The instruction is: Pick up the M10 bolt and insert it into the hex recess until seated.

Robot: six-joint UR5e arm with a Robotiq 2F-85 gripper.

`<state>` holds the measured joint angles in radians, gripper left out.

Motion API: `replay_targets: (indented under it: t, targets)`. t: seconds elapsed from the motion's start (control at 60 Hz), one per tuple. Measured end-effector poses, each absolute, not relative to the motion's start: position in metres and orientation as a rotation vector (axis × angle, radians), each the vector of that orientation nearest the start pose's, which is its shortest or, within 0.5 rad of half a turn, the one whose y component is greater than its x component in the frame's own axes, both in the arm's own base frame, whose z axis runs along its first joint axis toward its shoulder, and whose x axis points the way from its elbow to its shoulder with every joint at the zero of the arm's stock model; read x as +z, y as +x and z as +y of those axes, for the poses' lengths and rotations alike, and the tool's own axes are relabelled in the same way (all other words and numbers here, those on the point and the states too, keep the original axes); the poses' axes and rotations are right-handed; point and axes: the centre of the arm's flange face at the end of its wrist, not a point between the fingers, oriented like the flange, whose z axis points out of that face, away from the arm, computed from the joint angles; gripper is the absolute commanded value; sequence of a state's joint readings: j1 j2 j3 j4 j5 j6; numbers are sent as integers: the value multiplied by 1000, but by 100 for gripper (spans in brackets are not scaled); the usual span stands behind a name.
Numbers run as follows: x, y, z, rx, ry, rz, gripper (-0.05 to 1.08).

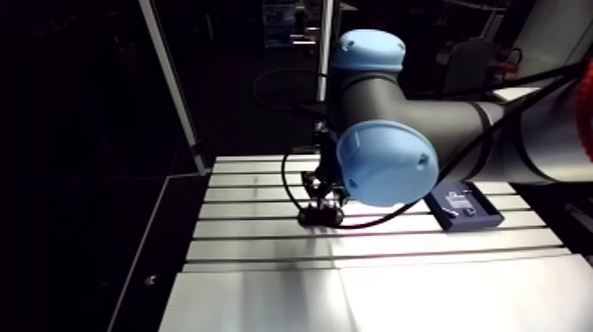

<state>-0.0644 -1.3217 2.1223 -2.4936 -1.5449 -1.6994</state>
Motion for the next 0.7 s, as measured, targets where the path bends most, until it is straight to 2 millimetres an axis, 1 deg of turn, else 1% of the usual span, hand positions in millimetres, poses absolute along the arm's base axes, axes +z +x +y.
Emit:
replay_targets:
  t: [0.7]
  targets:
    - [203, -497, -104, -25, -109, 3258, 61]
